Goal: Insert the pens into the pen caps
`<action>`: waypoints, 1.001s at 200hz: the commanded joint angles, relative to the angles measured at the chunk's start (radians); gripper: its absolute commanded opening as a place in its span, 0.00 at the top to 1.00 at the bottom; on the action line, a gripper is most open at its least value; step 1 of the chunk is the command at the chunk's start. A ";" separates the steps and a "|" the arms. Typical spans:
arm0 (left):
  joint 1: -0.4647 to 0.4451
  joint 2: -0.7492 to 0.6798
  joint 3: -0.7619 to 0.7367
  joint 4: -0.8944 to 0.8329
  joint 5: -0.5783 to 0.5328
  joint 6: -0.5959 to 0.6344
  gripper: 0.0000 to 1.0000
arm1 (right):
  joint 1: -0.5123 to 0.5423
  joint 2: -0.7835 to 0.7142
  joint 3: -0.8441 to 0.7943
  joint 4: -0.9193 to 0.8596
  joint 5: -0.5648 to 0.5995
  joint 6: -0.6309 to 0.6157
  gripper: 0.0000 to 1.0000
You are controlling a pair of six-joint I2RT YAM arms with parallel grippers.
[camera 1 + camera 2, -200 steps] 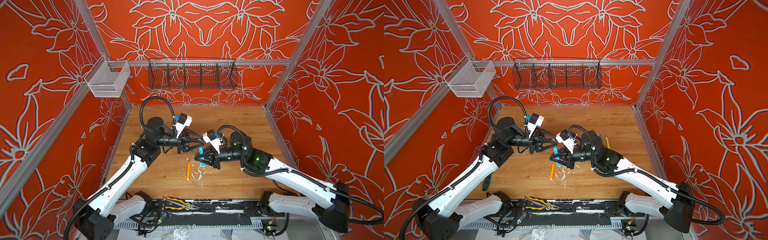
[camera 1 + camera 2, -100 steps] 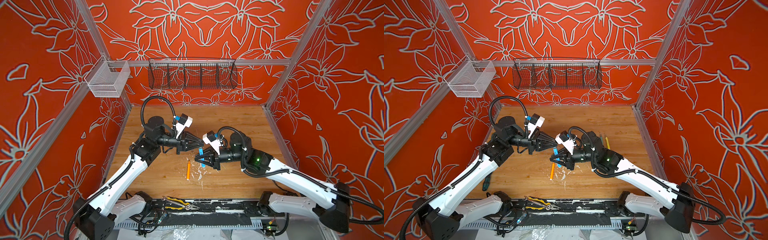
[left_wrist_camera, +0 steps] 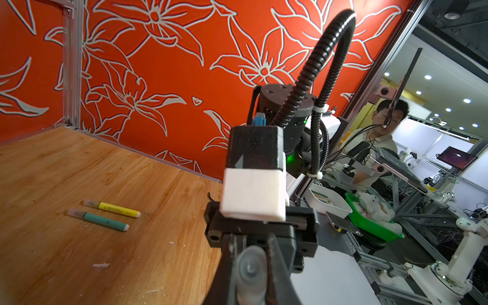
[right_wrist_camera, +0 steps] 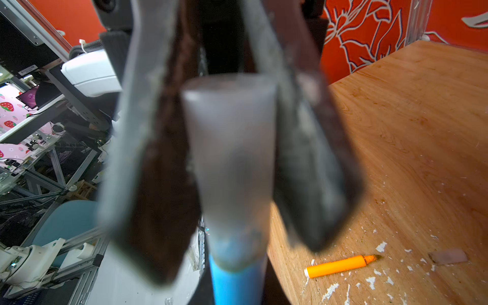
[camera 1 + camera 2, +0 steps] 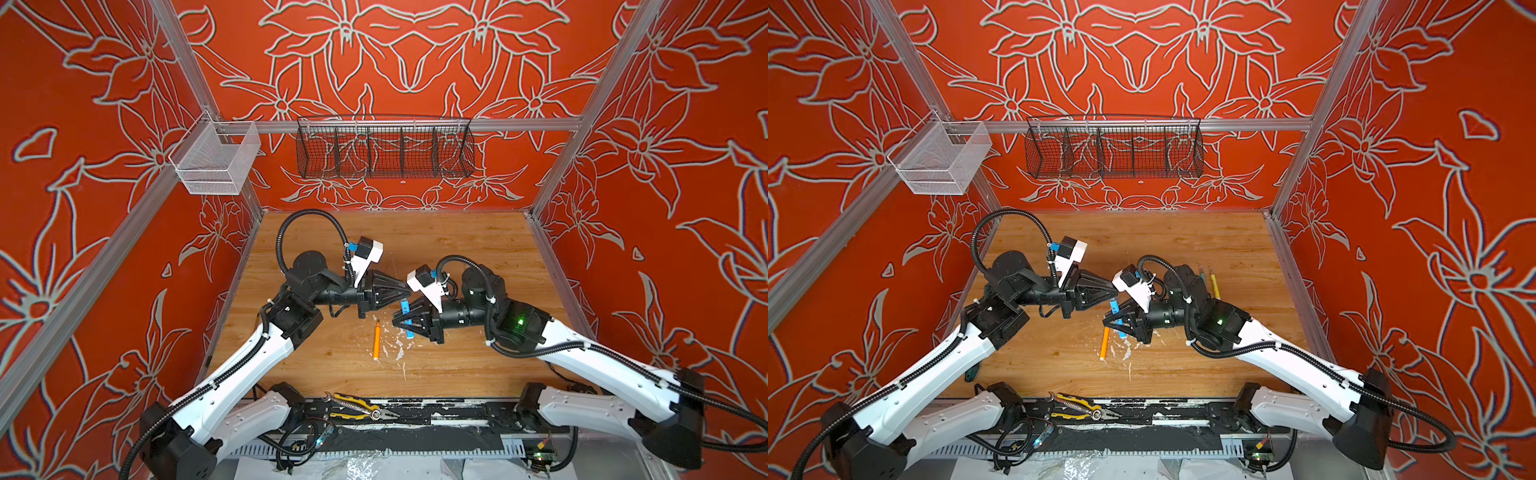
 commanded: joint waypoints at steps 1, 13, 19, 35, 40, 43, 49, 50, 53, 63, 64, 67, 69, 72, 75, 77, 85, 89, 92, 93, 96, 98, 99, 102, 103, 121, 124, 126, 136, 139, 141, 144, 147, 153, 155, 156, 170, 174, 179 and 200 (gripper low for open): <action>-0.060 0.004 -0.072 0.006 0.145 0.031 1.00 | -0.037 -0.030 0.066 0.235 0.070 0.085 1.00; -0.060 -0.009 -0.056 -0.066 0.173 0.088 1.00 | -0.068 -0.033 0.067 0.269 0.000 0.142 1.00; -0.060 -0.009 -0.037 -0.124 0.184 0.130 1.00 | -0.086 -0.036 0.065 0.287 -0.037 0.169 1.00; -0.060 -0.009 0.013 -0.247 0.244 0.203 1.00 | -0.125 -0.041 0.061 0.335 -0.170 0.225 1.00; -0.060 -0.001 0.029 -0.284 0.259 0.224 1.00 | -0.132 -0.043 0.062 0.344 -0.206 0.232 1.00; -0.060 0.002 0.035 -0.302 0.267 0.234 1.00 | -0.134 -0.043 0.063 0.347 -0.225 0.235 1.00; -0.061 0.011 0.046 -0.323 0.295 0.247 1.00 | -0.143 -0.042 0.067 0.349 -0.262 0.242 1.00; -0.061 0.013 0.047 -0.326 0.299 0.246 1.00 | -0.145 -0.041 0.068 0.349 -0.265 0.243 1.00; -0.061 0.019 0.051 -0.330 0.311 0.246 1.00 | -0.151 -0.042 0.069 0.349 -0.274 0.247 1.00; -0.063 0.031 0.064 -0.359 0.326 0.261 1.00 | -0.170 -0.041 0.076 0.348 -0.300 0.263 1.00; -0.064 0.032 0.064 -0.360 0.327 0.262 1.00 | -0.171 -0.039 0.078 0.347 -0.302 0.263 1.00; -0.066 0.034 0.065 -0.362 0.329 0.264 1.00 | -0.175 -0.038 0.082 0.341 -0.305 0.261 1.00; -0.069 0.036 0.065 -0.360 0.331 0.263 1.00 | -0.176 -0.040 0.084 0.335 -0.306 0.257 1.00; -0.074 0.038 0.065 -0.358 0.333 0.260 1.00 | -0.177 -0.040 0.089 0.316 -0.304 0.245 1.00; -0.077 0.039 0.065 -0.358 0.333 0.260 1.00 | -0.178 -0.042 0.094 0.298 -0.299 0.234 1.00; -0.079 0.041 0.065 -0.358 0.332 0.259 1.00 | -0.178 -0.043 0.098 0.287 -0.296 0.227 1.00; -0.088 0.044 0.065 -0.362 0.330 0.261 1.00 | -0.178 -0.044 0.111 0.252 -0.283 0.200 1.00; -0.093 0.046 0.063 -0.361 0.330 0.259 1.00 | -0.178 -0.046 0.115 0.235 -0.276 0.188 1.00; -0.096 0.047 0.063 -0.362 0.330 0.258 1.00 | -0.178 -0.047 0.118 0.226 -0.269 0.179 1.00; -0.096 0.048 0.063 -0.362 0.329 0.258 1.00 | -0.178 -0.048 0.119 0.222 -0.267 0.177 1.00; -0.099 0.050 0.065 -0.368 0.328 0.260 1.00 | -0.178 -0.050 0.120 0.215 -0.260 0.171 1.00; -0.100 0.052 0.065 -0.372 0.328 0.261 1.00 | -0.178 -0.050 0.120 0.213 -0.257 0.168 1.00; -0.101 0.052 0.065 -0.373 0.328 0.262 1.00 | -0.178 -0.050 0.121 0.211 -0.257 0.167 1.00; -0.103 0.052 0.065 -0.376 0.330 0.264 1.00 | -0.178 -0.052 0.122 0.209 -0.253 0.162 1.00; -0.104 0.053 0.065 -0.378 0.330 0.264 1.00 | -0.178 -0.052 0.123 0.208 -0.251 0.160 1.00; -0.110 0.053 0.057 -0.385 0.324 0.263 1.00 | -0.179 -0.057 0.132 0.182 -0.213 0.135 1.00; -0.112 0.053 0.054 -0.380 0.325 0.258 1.00 | -0.179 -0.058 0.132 0.178 -0.206 0.132 1.00; -0.113 0.054 0.053 -0.377 0.325 0.255 1.00 | -0.179 -0.058 0.133 0.178 -0.202 0.131 1.00; -0.115 0.060 0.054 -0.380 0.327 0.253 1.00 | -0.179 -0.061 0.131 0.177 -0.181 0.124 1.00; -0.116 0.062 0.053 -0.379 0.330 0.253 1.00 | -0.180 -0.061 0.131 0.179 -0.175 0.123 1.00; -0.118 0.064 0.053 -0.378 0.331 0.252 1.00 | -0.179 -0.061 0.131 0.180 -0.172 0.122 1.00; -0.119 0.066 0.054 -0.378 0.331 0.252 1.00 | -0.179 -0.062 0.131 0.180 -0.164 0.122 1.00; -0.121 0.068 0.054 -0.380 0.332 0.252 1.00 | -0.179 -0.063 0.131 0.181 -0.157 0.122 1.00; -0.123 0.073 0.058 -0.388 0.334 0.254 1.00 | -0.179 -0.064 0.129 0.185 -0.144 0.120 1.00; -0.124 0.075 0.058 -0.391 0.335 0.256 1.00 | -0.179 -0.064 0.129 0.185 -0.139 0.118 1.00; -0.124 0.076 0.058 -0.392 0.336 0.256 1.00 | -0.179 -0.066 0.129 0.185 -0.136 0.118 1.00; -0.130 0.085 0.062 -0.400 0.336 0.263 1.00 | -0.179 -0.068 0.128 0.191 -0.116 0.113 1.00; -0.133 0.090 0.064 -0.402 0.337 0.263 1.00 | -0.179 -0.068 0.128 0.197 -0.116 0.114 1.00; -0.135 0.096 0.067 -0.410 0.337 0.269 1.00 | -0.179 -0.067 0.128 0.203 -0.113 0.114 1.00; -0.146 0.120 0.083 -0.460 0.328 0.305 1.00 | -0.179 -0.061 0.136 0.235 -0.109 0.121 1.00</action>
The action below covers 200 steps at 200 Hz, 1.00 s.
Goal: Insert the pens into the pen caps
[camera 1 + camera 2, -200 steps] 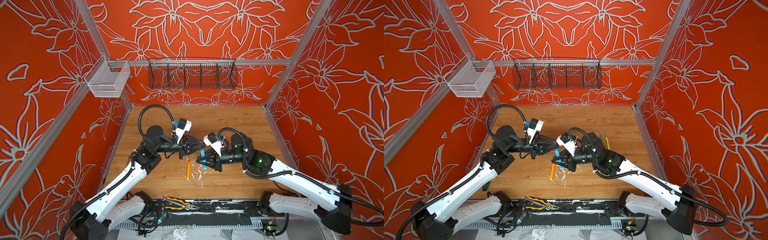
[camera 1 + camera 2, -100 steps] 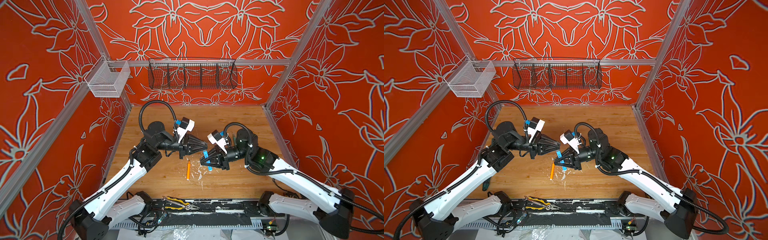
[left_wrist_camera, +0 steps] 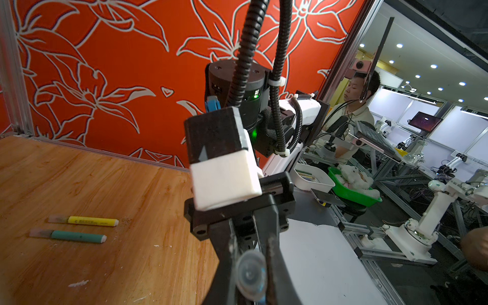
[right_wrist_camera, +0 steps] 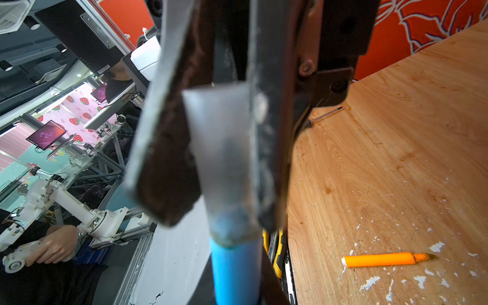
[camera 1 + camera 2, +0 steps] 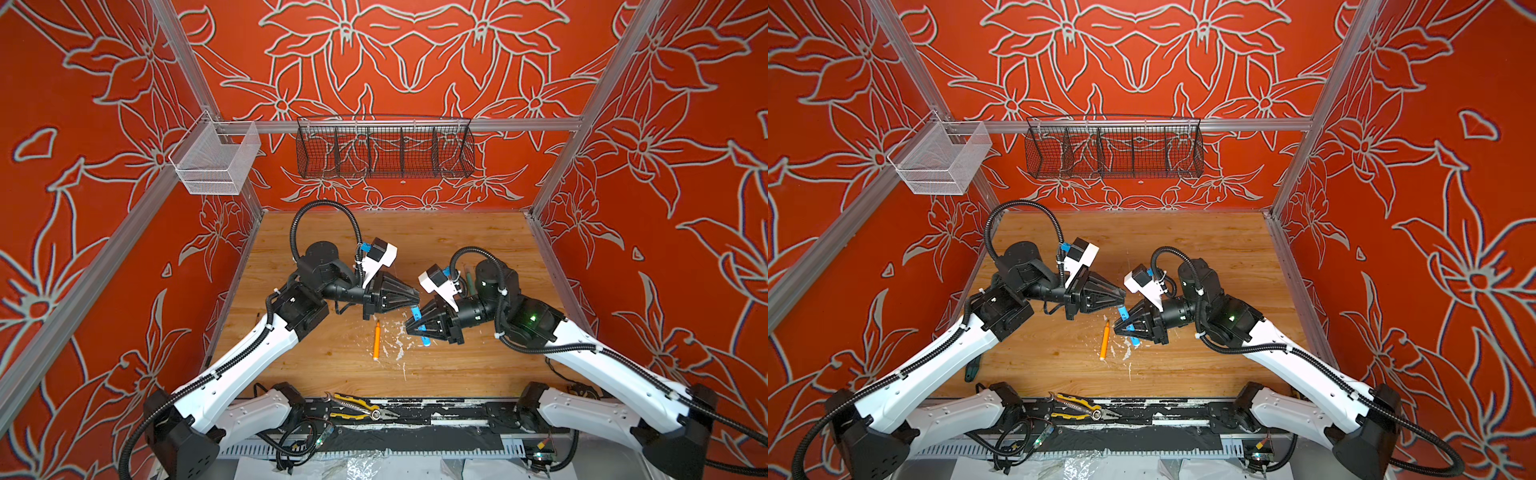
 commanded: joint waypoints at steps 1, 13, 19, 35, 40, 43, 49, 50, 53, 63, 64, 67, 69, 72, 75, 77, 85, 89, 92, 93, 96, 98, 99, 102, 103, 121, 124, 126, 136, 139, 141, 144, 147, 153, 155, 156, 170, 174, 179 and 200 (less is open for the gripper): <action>-0.096 0.046 -0.054 -0.259 0.229 0.141 1.00 | -0.060 -0.019 0.133 0.299 0.193 0.104 1.00; -0.103 0.055 -0.055 -0.256 0.228 0.141 1.00 | -0.062 -0.017 0.139 0.314 0.204 0.106 1.00; -0.107 0.057 -0.055 -0.258 0.228 0.141 1.00 | -0.061 -0.017 0.141 0.326 0.204 0.107 1.00; -0.112 0.059 -0.055 -0.262 0.226 0.144 1.00 | -0.062 -0.018 0.153 0.332 0.219 0.096 1.00; -0.112 0.059 -0.057 -0.262 0.227 0.144 1.00 | -0.062 -0.019 0.159 0.329 0.227 0.088 1.00; -0.113 0.059 -0.057 -0.262 0.226 0.144 1.00 | -0.062 -0.021 0.164 0.326 0.233 0.084 1.00; -0.112 0.059 -0.057 -0.263 0.226 0.144 1.00 | -0.063 -0.023 0.172 0.319 0.244 0.073 1.00; -0.113 0.059 -0.057 -0.263 0.226 0.145 1.00 | -0.064 -0.023 0.174 0.318 0.245 0.072 1.00; -0.113 0.059 -0.056 -0.264 0.226 0.145 1.00 | -0.064 -0.023 0.178 0.315 0.248 0.067 1.00; -0.115 0.059 -0.056 -0.264 0.226 0.145 1.00 | -0.067 -0.027 0.186 0.319 0.264 0.058 1.00; -0.115 0.060 -0.057 -0.264 0.226 0.145 1.00 | -0.067 -0.027 0.186 0.320 0.265 0.057 1.00; -0.115 0.061 -0.057 -0.264 0.226 0.145 1.00 | -0.068 -0.028 0.188 0.325 0.269 0.056 1.00; -0.115 0.061 -0.057 -0.264 0.226 0.145 1.00 | -0.068 -0.028 0.189 0.329 0.271 0.056 1.00; -0.116 0.061 -0.057 -0.264 0.227 0.144 1.00 | -0.068 -0.028 0.190 0.332 0.271 0.056 1.00; -0.116 0.062 -0.057 -0.265 0.228 0.144 1.00 | -0.070 -0.028 0.192 0.333 0.276 0.053 1.00; -0.116 0.062 -0.057 -0.265 0.228 0.144 1.00 | -0.070 -0.028 0.194 0.333 0.279 0.052 1.00; -0.118 0.063 -0.057 -0.264 0.228 0.144 1.00 | -0.070 -0.028 0.196 0.336 0.287 0.050 1.00; -0.118 0.063 -0.058 -0.264 0.228 0.144 1.00 | -0.071 -0.028 0.196 0.340 0.286 0.050 1.00; -0.118 0.063 -0.058 -0.264 0.228 0.144 1.00 | -0.071 -0.028 0.197 0.342 0.286 0.051 1.00; -0.118 0.063 -0.059 -0.264 0.228 0.144 1.00 | -0.071 -0.028 0.197 0.342 0.288 0.051 1.00; -0.119 0.063 -0.058 -0.264 0.228 0.144 1.00 | -0.072 -0.028 0.197 0.341 0.291 0.052 1.00; -0.119 0.063 -0.058 -0.263 0.228 0.144 1.00 | -0.071 -0.028 0.197 0.343 0.293 0.054 1.00; -0.119 0.063 -0.058 -0.263 0.228 0.144 1.00 | -0.071 -0.028 0.196 0.343 0.294 0.055 1.00; -0.119 0.063 -0.059 -0.263 0.228 0.143 1.00 | -0.070 -0.028 0.193 0.353 0.293 0.059 1.00; -0.119 0.063 -0.060 -0.262 0.228 0.143 1.00 | -0.071 -0.028 0.192 0.356 0.292 0.062 1.00; -0.120 0.064 -0.067 -0.230 0.227 0.124 1.00 | -0.073 -0.021 0.185 0.386 0.295 0.084 1.00; -0.120 0.065 -0.069 -0.227 0.228 0.123 1.00 | -0.073 -0.019 0.180 0.397 0.294 0.089 1.00; -0.120 0.065 -0.069 -0.225 0.229 0.122 1.00 | -0.073 -0.019 0.177 0.403 0.291 0.093 1.00; -0.120 0.065 -0.075 -0.203 0.226 0.108 1.00 | -0.073 -0.017 0.168 0.425 0.293 0.104 1.00; -0.120 0.066 -0.077 -0.196 0.223 0.104 1.00 | -0.073 -0.016 0.164 0.435 0.295 0.110 1.00; -0.120 0.066 -0.078 -0.191 0.221 0.101 1.00 | -0.074 -0.016 0.161 0.443 0.293 0.114 1.00; -0.120 0.066 -0.081 -0.182 0.218 0.096 1.00 | -0.073 -0.013 0.158 0.454 0.288 0.120 1.00; -0.120 0.065 -0.081 -0.174 0.214 0.092 1.00 | -0.073 -0.011 0.158 0.458 0.281 0.123 1.00; -0.120 0.064 -0.085 -0.161 0.198 0.086 1.00 | -0.073 -0.006 0.162 0.452 0.276 0.124 1.00; -0.120 0.061 -0.085 -0.158 0.194 0.085 1.00 | -0.073 -0.003 0.163 0.449 0.274 0.124 1.00; -0.120 0.061 -0.085 -0.157 0.193 0.085 1.00 | -0.073 -0.002 0.163 0.449 0.273 0.126 1.00; -0.118 0.054 -0.106 -0.085 0.188 0.048 1.00 | -0.074 0.009 0.155 0.469 0.259 0.148 1.00; -0.118 0.051 -0.116 -0.057 0.188 0.032 1.00 | -0.074 0.013 0.153 0.477 0.251 0.156 1.00; -0.117 0.049 -0.125 -0.016 0.189 0.015 1.00 | -0.074 0.018 0.153 0.485 0.238 0.165 1.00; -0.105 0.049 -0.123 0.035 0.185 -0.014 1.00 | -0.073 0.033 0.162 0.459 0.207 0.166 1.00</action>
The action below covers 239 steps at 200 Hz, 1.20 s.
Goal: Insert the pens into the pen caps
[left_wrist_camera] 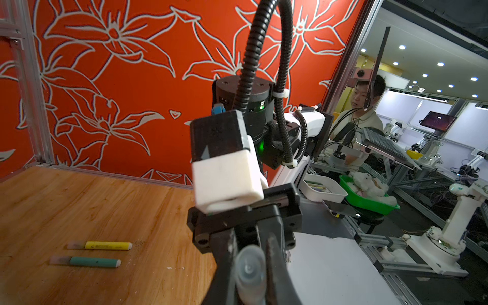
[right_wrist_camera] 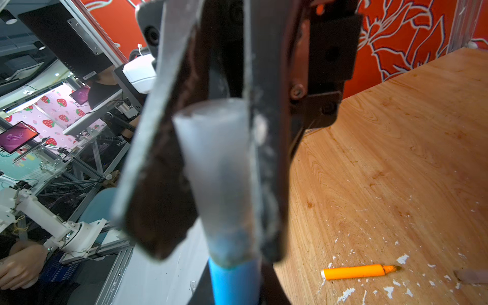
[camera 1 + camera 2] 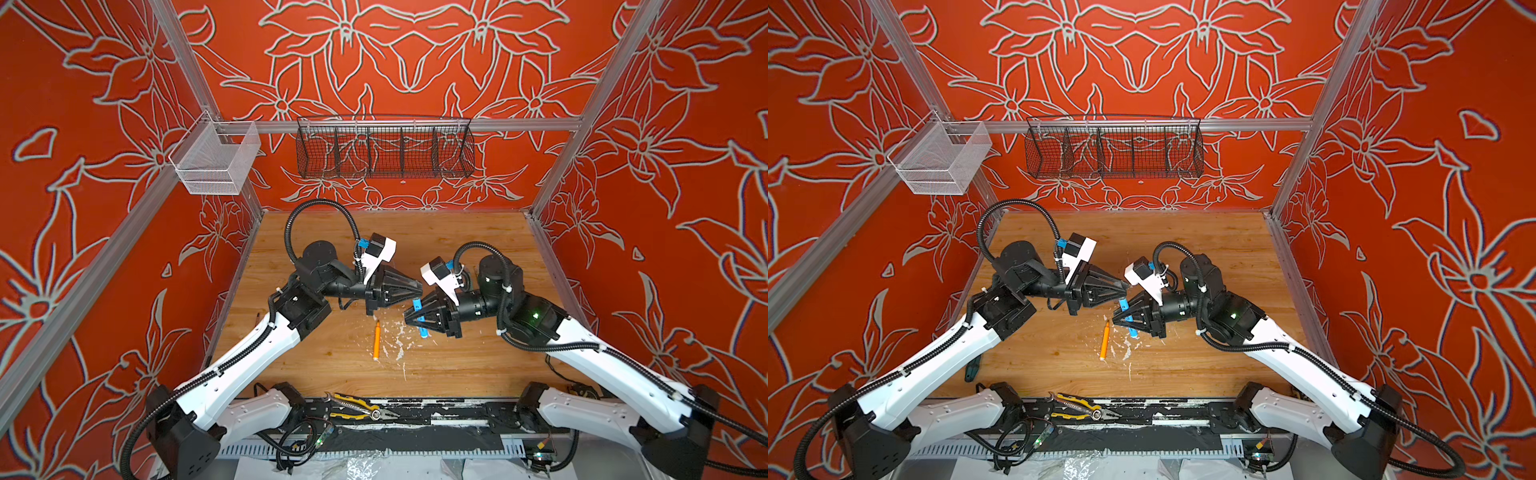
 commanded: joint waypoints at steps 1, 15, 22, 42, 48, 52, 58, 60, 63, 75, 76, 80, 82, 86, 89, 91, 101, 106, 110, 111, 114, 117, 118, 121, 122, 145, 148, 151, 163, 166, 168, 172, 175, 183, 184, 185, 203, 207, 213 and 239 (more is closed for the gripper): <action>-0.091 0.039 -0.094 -0.134 0.247 0.040 1.00 | -0.066 0.015 0.117 0.422 0.160 0.179 1.00; -0.077 0.042 -0.090 -0.103 0.253 0.014 0.96 | -0.065 0.020 0.120 0.384 0.144 0.168 1.00; -0.068 0.041 -0.091 -0.078 0.253 -0.006 0.92 | -0.065 0.019 0.116 0.368 0.143 0.161 1.00; -0.035 0.038 -0.105 0.011 0.259 -0.072 0.90 | -0.065 0.017 0.106 0.332 0.138 0.151 1.00; -0.023 0.036 -0.112 0.045 0.262 -0.099 0.90 | -0.065 0.017 0.103 0.323 0.136 0.148 1.00; -0.015 0.036 -0.117 0.073 0.262 -0.117 0.89 | -0.066 0.016 0.102 0.319 0.136 0.147 1.00; -0.003 0.035 -0.124 0.109 0.261 -0.145 0.86 | -0.065 0.017 0.099 0.313 0.133 0.147 1.00; 0.003 0.034 -0.126 0.121 0.261 -0.156 0.85 | -0.065 0.017 0.098 0.310 0.133 0.145 1.00; 0.011 0.034 -0.131 0.144 0.260 -0.172 0.83 | -0.065 0.017 0.099 0.303 0.133 0.141 1.00; 0.042 0.032 -0.149 0.244 0.258 -0.248 0.72 | -0.065 0.017 0.093 0.285 0.134 0.136 1.00; 0.043 0.031 -0.150 0.253 0.258 -0.255 0.71 | -0.065 0.017 0.093 0.285 0.134 0.136 1.00; 0.054 0.030 -0.159 0.295 0.257 -0.283 0.67 | -0.065 0.018 0.091 0.281 0.133 0.133 1.00; 0.059 0.030 -0.163 0.313 0.255 -0.297 0.64 | -0.065 0.018 0.091 0.278 0.133 0.131 1.00; 0.070 0.030 -0.169 0.350 0.251 -0.326 0.57 | -0.065 0.017 0.088 0.273 0.135 0.128 1.00; 0.078 0.030 -0.173 0.373 0.250 -0.344 0.51 | -0.065 0.017 0.087 0.270 0.138 0.128 1.00; 0.083 0.030 -0.176 0.391 0.249 -0.356 0.47 | -0.065 0.017 0.085 0.268 0.137 0.127 1.00; 0.105 0.033 -0.187 0.462 0.245 -0.412 0.21 | -0.065 0.019 0.084 0.248 0.143 0.115 1.00; 0.119 0.033 -0.190 0.486 0.240 -0.432 0.12 | -0.065 0.019 0.085 0.238 0.143 0.109 1.00; 0.130 0.032 -0.194 0.502 0.238 -0.448 0.01 | -0.066 0.018 0.086 0.228 0.146 0.104 1.00; 0.131 0.032 -0.194 0.507 0.236 -0.452 0.01 | -0.065 0.018 0.086 0.225 0.146 0.103 1.00; 0.143 0.031 -0.198 0.520 0.234 -0.465 0.03 | -0.065 0.018 0.086 0.217 0.150 0.098 1.00; 0.151 0.029 -0.204 0.536 0.230 -0.480 0.03 | -0.065 0.019 0.086 0.208 0.156 0.093 1.00; 0.154 0.028 -0.206 0.543 0.229 -0.485 0.03 | -0.065 0.019 0.086 0.206 0.158 0.091 1.00; 0.163 0.024 -0.212 0.567 0.225 -0.500 0.03 | -0.065 0.019 0.085 0.198 0.160 0.087 1.00; 0.165 0.024 -0.214 0.574 0.223 -0.504 0.03 | -0.066 0.019 0.085 0.195 0.160 0.085 1.00; 0.223 -0.006 -0.232 0.617 0.211 -0.545 0.03 | -0.067 0.025 0.096 0.097 0.207 0.040 1.00; 0.230 -0.011 -0.232 0.609 0.210 -0.543 0.03 | -0.068 0.027 0.099 0.078 0.214 0.036 1.00; 0.238 -0.018 -0.234 0.602 0.209 -0.540 0.03 | -0.069 0.029 0.100 0.059 0.224 0.031 1.00; 0.268 -0.051 -0.243 0.571 0.190 -0.525 0.03 | -0.080 0.039 0.106 -0.012 0.268 0.022 1.00; 0.276 -0.061 -0.244 0.556 0.186 -0.517 0.03 | -0.084 0.041 0.106 -0.029 0.277 0.022 1.00; 0.280 -0.068 -0.244 0.542 0.183 -0.510 0.03 | -0.087 0.044 0.107 -0.036 0.284 0.022 1.00; 0.291 -0.083 -0.243 0.511 0.174 -0.491 0.03 | -0.095 0.047 0.109 -0.064 0.298 0.024 1.00; 0.297 -0.093 -0.242 0.478 0.167 -0.473 0.03 | -0.102 0.052 0.111 -0.083 0.309 0.027 1.00; 0.314 -0.141 -0.230 0.370 0.149 -0.409 0.03 | -0.122 0.066 0.113 -0.128 0.335 0.035 1.00; 0.315 -0.146 -0.229 0.355 0.147 -0.400 0.03 | -0.125 0.068 0.113 -0.133 0.340 0.035 1.00; 0.316 -0.150 -0.227 0.340 0.144 -0.391 0.03 | -0.128 0.070 0.114 -0.143 0.342 0.036 1.00; 0.330 -0.224 -0.196 0.083 0.070 -0.229 0.03 | -0.169 0.118 0.125 -0.271 0.439 0.018 1.00; 0.331 -0.238 -0.191 0.037 0.054 -0.199 0.03 | -0.178 0.132 0.130 -0.301 0.467 0.011 1.00; 0.331 -0.256 -0.188 -0.008 0.028 -0.171 0.03 | -0.193 0.160 0.139 -0.347 0.508 0.003 1.00; 0.334 -0.294 -0.172 -0.126 -0.022 -0.119 0.03 | -0.247 0.317 0.198 -0.489 0.651 -0.043 1.00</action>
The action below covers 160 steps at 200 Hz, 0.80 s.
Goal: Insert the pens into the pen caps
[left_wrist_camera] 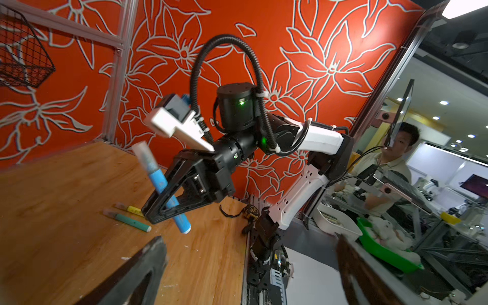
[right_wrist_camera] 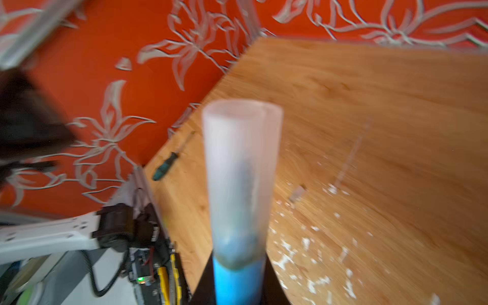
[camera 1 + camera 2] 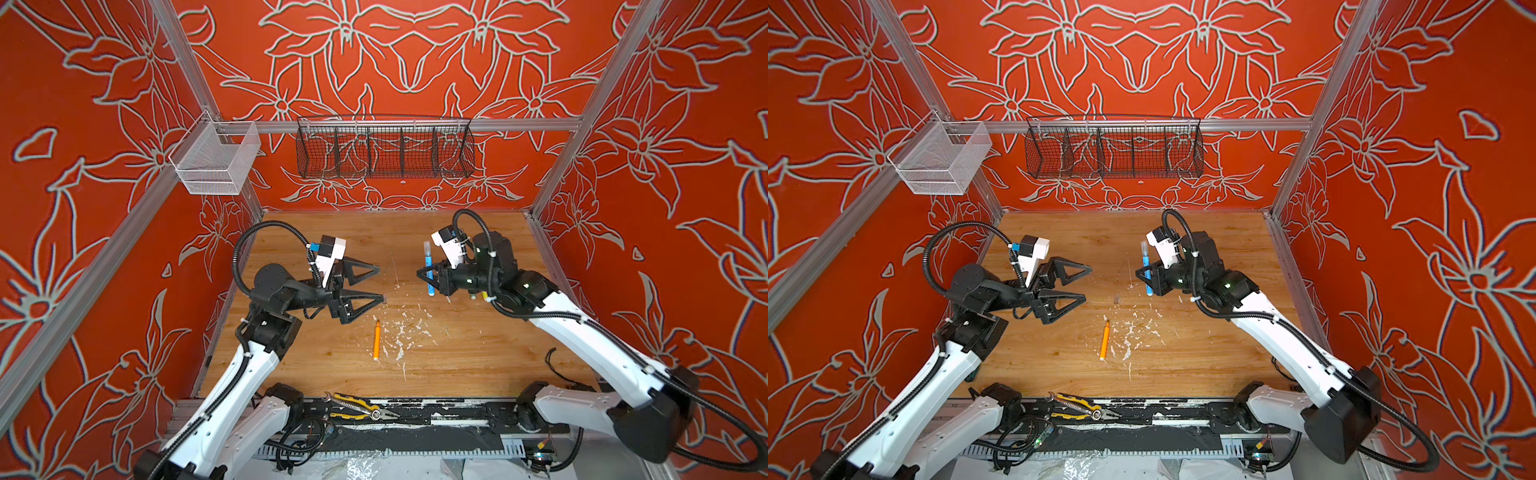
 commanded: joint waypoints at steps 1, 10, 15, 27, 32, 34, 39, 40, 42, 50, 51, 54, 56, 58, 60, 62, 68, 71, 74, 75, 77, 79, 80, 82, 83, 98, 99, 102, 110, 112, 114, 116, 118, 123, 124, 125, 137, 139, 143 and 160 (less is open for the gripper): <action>0.008 -0.025 0.022 -0.209 -0.072 0.120 0.03 | -0.041 0.111 0.053 -0.204 0.198 -0.059 1.00; 0.008 -0.030 0.019 -0.221 -0.072 0.120 0.03 | -0.052 0.168 0.075 -0.230 0.266 -0.064 1.00; 0.008 -0.034 0.016 -0.221 -0.070 0.116 0.03 | -0.058 0.200 0.092 -0.244 0.296 -0.068 1.00; 0.008 -0.048 0.004 -0.218 -0.075 0.105 0.03 | -0.070 0.279 0.132 -0.282 0.378 -0.072 1.00; 0.008 -0.055 -0.002 -0.215 -0.076 0.101 0.03 | -0.077 0.312 0.147 -0.294 0.409 -0.071 1.00; 0.008 -0.058 -0.004 -0.214 -0.077 0.099 0.03 | -0.080 0.325 0.153 -0.299 0.420 -0.070 1.00; 0.008 -0.064 -0.009 -0.215 -0.080 0.096 0.03 | -0.085 0.361 0.164 -0.306 0.448 -0.067 1.00; 0.008 -0.065 -0.010 -0.215 -0.082 0.097 0.03 | -0.087 0.368 0.168 -0.307 0.453 -0.066 1.00; 0.008 -0.067 -0.011 -0.216 -0.082 0.096 0.03 | -0.090 0.382 0.173 -0.312 0.462 -0.064 1.00; 0.008 -0.077 -0.018 -0.216 -0.089 0.096 0.03 | -0.105 0.444 0.199 -0.325 0.483 -0.059 1.00; 0.008 -0.078 -0.019 -0.216 -0.088 0.097 0.03 | -0.107 0.452 0.201 -0.327 0.485 -0.057 1.00; 0.008 -0.080 -0.022 -0.216 -0.090 0.098 0.03 | -0.113 0.475 0.213 -0.331 0.488 -0.054 1.00; 0.008 -0.081 -0.023 -0.216 -0.091 0.098 0.03 | -0.119 0.491 0.219 -0.336 0.488 -0.052 1.00; 0.008 -0.082 -0.023 -0.216 -0.091 0.098 0.03 | -0.123 0.506 0.226 -0.340 0.488 -0.050 1.00; 0.008 -0.082 -0.024 -0.216 -0.091 0.099 0.03 | -0.128 0.521 0.236 -0.344 0.489 -0.048 1.00; 0.008 -0.082 -0.024 -0.216 -0.091 0.099 0.03 | -0.132 0.535 0.243 -0.346 0.490 -0.044 1.00; 0.008 -0.082 -0.023 -0.218 -0.091 0.097 0.03 | -0.141 0.576 0.260 -0.350 0.499 -0.036 1.00; 0.008 -0.081 -0.021 -0.221 -0.090 0.096 0.03 | -0.144 0.593 0.268 -0.351 0.502 -0.033 1.00; 0.008 -0.080 -0.019 -0.223 -0.088 0.099 0.03 | -0.148 0.610 0.275 -0.351 0.509 -0.031 1.00; 0.008 -0.079 -0.019 -0.223 -0.086 0.099 0.03 | -0.149 0.614 0.277 -0.352 0.511 -0.030 1.00; 0.008 -0.079 -0.017 -0.225 -0.086 0.098 0.03 | -0.150 0.624 0.280 -0.350 0.514 -0.030 1.00; 0.008 -0.079 -0.015 -0.228 -0.085 0.099 0.03 | -0.152 0.632 0.284 -0.348 0.518 -0.027 1.00; 0.008 -0.079 -0.015 -0.229 -0.083 0.100 0.03 | -0.152 0.636 0.285 -0.347 0.520 -0.028 1.00; 0.008 -0.079 -0.013 -0.231 -0.082 0.102 0.03 | -0.154 0.646 0.288 -0.345 0.523 -0.028 1.00; 0.008 -0.079 -0.012 -0.231 -0.082 0.101 0.03 | -0.154 0.650 0.288 -0.344 0.525 -0.027 1.00; 0.009 -0.083 -0.007 -0.255 -0.082 0.114 0.03 | -0.167 0.698 0.301 -0.335 0.555 -0.020 1.00; 0.008 -0.084 -0.007 -0.257 -0.082 0.115 0.03 | -0.167 0.701 0.302 -0.332 0.557 -0.019 1.00; 0.009 -0.086 -0.007 -0.261 -0.083 0.119 0.03 | -0.170 0.709 0.299 -0.328 0.563 -0.017 1.00; 0.008 -0.092 -0.009 -0.268 -0.085 0.124 0.03 | -0.180 0.731 0.304 -0.327 0.565 -0.017 1.00; 0.008 -0.094 -0.010 -0.270 -0.085 0.125 0.03 | -0.184 0.737 0.307 -0.329 0.563 -0.017 1.00; 0.009 -0.095 -0.011 -0.272 -0.085 0.125 0.03 | -0.186 0.742 0.309 -0.329 0.563 -0.017 1.00; 0.009 -0.096 -0.011 -0.273 -0.087 0.125 0.03 | -0.189 0.748 0.309 -0.330 0.563 -0.016 1.00; 0.009 -0.097 -0.012 -0.273 -0.087 0.126 0.03 | -0.190 0.753 0.309 -0.328 0.564 -0.016 1.00; 0.009 -0.100 -0.014 -0.273 -0.088 0.127 0.03 | -0.197 0.763 0.309 -0.325 0.568 -0.014 1.00; 0.008 -0.100 -0.014 -0.274 -0.088 0.127 0.03 | -0.198 0.764 0.308 -0.323 0.568 -0.013 1.00; 0.008 -0.101 -0.014 -0.273 -0.087 0.127 0.03 | -0.199 0.766 0.307 -0.321 0.568 -0.013 1.00; 0.008 -0.102 -0.017 -0.272 -0.087 0.126 0.03 | -0.215 0.781 0.297 -0.302 0.559 -0.013 1.00; 0.009 -0.102 -0.018 -0.273 -0.088 0.125 0.03 | -0.216 0.781 0.295 -0.300 0.558 -0.013 1.00; 0.009 -0.102 -0.018 -0.270 -0.086 0.125 0.03 | -0.222 0.786 0.293 -0.297 0.555 -0.012 1.00; 0.008 -0.101 -0.016 -0.272 -0.086 0.127 0.03 | -0.237 0.803 0.289 -0.290 0.557 -0.012 1.00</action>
